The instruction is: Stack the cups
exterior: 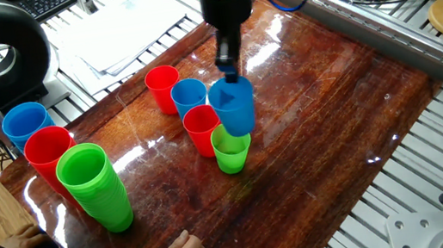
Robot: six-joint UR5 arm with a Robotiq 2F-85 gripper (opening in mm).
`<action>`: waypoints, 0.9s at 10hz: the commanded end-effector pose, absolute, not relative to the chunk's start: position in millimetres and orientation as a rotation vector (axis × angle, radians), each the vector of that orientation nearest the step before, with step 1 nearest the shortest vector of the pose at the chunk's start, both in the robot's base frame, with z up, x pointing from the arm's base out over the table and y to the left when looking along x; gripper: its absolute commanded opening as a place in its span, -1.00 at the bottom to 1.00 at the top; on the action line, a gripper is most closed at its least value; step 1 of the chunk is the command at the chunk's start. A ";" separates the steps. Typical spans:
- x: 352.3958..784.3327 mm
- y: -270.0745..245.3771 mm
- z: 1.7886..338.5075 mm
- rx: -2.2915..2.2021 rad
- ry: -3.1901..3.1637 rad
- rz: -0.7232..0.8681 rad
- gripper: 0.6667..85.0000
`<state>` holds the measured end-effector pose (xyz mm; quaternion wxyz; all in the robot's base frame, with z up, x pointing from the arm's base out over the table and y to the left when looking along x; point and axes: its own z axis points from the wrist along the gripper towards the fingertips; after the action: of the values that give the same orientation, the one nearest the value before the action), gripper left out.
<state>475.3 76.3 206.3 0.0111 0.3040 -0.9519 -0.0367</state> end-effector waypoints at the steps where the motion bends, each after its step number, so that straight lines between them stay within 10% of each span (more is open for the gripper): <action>1: 486.8 82.9 184.8 0.964 -3.013 -0.136 -0.98; 9: 458.9 82.5 165.6 0.955 -3.017 -0.161 -0.98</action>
<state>463.6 82.3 171.1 -0.0062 0.2967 -0.9539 -0.0453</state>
